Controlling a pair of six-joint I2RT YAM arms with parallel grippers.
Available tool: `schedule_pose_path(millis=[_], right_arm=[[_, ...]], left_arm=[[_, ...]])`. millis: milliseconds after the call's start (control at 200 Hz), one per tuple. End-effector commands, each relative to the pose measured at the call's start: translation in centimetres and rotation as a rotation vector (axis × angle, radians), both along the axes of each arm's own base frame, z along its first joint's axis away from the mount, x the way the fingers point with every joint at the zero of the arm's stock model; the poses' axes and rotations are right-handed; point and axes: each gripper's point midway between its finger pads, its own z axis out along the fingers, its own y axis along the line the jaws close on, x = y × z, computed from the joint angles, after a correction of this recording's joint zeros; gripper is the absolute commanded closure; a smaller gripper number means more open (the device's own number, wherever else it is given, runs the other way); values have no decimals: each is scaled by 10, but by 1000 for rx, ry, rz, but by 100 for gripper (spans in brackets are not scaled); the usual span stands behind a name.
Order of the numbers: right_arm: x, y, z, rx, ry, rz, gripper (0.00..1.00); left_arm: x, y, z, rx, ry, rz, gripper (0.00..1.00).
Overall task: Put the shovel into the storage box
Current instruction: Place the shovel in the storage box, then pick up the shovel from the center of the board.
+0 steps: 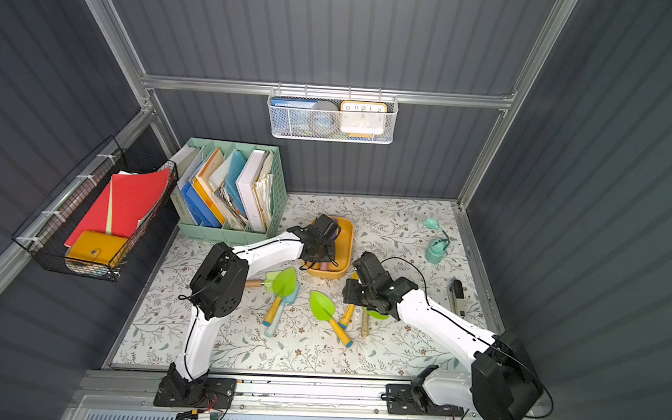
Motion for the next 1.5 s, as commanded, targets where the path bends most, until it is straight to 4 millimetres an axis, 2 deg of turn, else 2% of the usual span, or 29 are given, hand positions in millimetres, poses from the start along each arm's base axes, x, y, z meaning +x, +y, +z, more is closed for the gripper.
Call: schedule_pose_path(millis=[0,145,340,530,870,1071,1371,1381,1396,1496], right_arm=[[3,-5,0,-13,-4,-19,44],[4,-5,1,-12,-5,-19,44],[5,-5,1,-11,-3,-18,44],[5,-5,4,-16,-9,-17,44],[6,-9,14,-36,-17,-8,44],[4,-8,16,-27,-16,0,44],[2,3,21,16,-8,46,44],[1,3,21,17,-5,49,44],[1,4,21,20,-6,52,44],[-1,9,24,41,1,75,44]], left_arm=[[0,4,-10,7,16,14,79],[0,6,-12,17,18,18,78],[0,6,-13,15,20,22,65],[-1,7,-10,14,20,24,63],[-2,10,42,-31,-68,15,61],[-16,18,69,-59,-103,-2,59],[-44,40,94,-73,-130,1,58],[-50,44,85,-59,-111,0,58],[-53,46,83,-56,-106,0,58],[-64,55,83,-62,-98,14,58]])
